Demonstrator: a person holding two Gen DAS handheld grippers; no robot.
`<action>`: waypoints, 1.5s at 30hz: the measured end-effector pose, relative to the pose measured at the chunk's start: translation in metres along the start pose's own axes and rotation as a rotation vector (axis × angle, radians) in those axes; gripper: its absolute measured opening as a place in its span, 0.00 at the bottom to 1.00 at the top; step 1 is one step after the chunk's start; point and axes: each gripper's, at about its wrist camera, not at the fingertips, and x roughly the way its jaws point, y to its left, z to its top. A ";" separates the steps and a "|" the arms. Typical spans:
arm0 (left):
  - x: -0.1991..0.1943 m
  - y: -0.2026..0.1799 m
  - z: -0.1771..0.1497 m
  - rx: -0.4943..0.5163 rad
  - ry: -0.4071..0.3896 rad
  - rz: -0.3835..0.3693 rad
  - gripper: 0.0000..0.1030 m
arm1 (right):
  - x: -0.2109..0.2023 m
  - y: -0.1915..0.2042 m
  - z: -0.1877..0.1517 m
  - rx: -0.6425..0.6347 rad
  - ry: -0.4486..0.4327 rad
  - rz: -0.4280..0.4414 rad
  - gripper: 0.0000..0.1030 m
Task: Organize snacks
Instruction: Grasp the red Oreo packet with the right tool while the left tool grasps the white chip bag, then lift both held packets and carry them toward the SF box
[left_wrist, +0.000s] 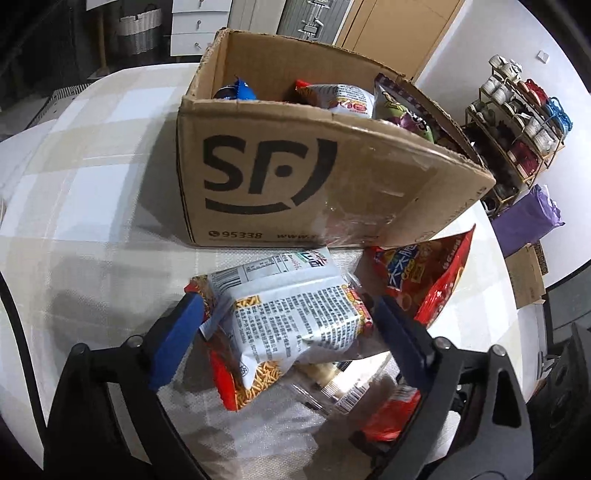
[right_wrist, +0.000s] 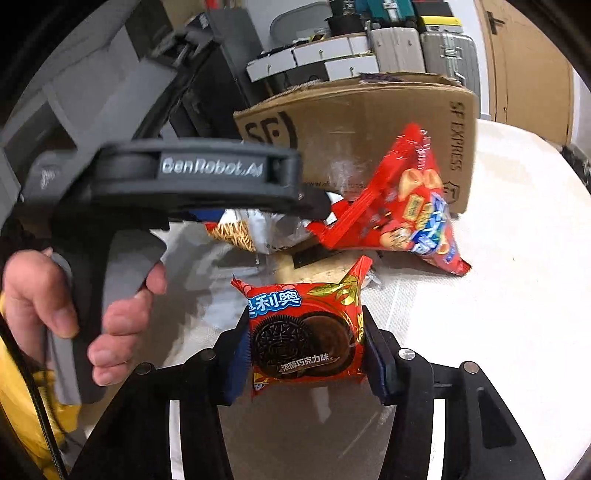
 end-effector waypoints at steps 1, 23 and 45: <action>0.000 -0.001 0.001 -0.003 -0.005 0.001 0.84 | -0.002 -0.003 0.000 0.011 -0.005 0.006 0.51; -0.050 0.001 -0.049 0.101 -0.040 0.085 0.51 | -0.024 -0.056 -0.005 0.181 -0.096 0.208 0.51; -0.142 0.003 -0.132 0.114 -0.148 0.020 0.50 | -0.047 -0.051 -0.017 0.176 -0.168 0.168 0.51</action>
